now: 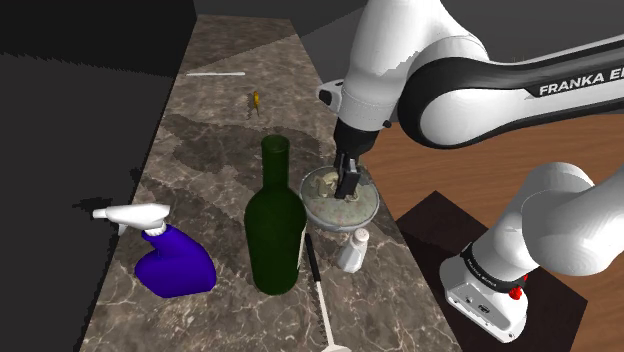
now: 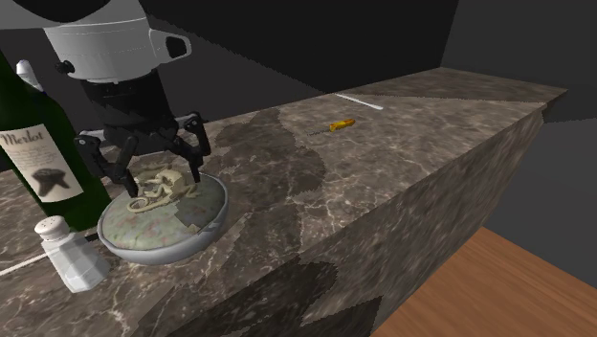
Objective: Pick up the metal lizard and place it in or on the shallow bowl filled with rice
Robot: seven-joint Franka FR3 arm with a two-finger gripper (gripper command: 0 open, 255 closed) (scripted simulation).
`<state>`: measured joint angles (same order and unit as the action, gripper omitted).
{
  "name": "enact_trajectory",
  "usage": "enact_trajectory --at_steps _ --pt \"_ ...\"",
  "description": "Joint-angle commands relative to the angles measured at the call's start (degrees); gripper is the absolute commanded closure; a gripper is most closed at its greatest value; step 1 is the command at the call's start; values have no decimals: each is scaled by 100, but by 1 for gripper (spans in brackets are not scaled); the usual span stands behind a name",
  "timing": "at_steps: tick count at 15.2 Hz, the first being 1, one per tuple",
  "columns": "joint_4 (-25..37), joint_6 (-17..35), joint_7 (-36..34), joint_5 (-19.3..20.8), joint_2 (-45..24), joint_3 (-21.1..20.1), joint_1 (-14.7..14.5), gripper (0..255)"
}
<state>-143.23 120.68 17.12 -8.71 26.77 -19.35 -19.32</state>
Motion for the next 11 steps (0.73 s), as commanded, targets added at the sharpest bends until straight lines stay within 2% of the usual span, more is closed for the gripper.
enact_trajectory --at_steps 1,4,8,11 --pt "0 0 0 0 0 0 0 0" --pt "0 0 0 0 0 0 0 0" --pt "538 -793 17 25 257 110 -1 0" --pt "538 -793 17 24 257 110 -1 0"
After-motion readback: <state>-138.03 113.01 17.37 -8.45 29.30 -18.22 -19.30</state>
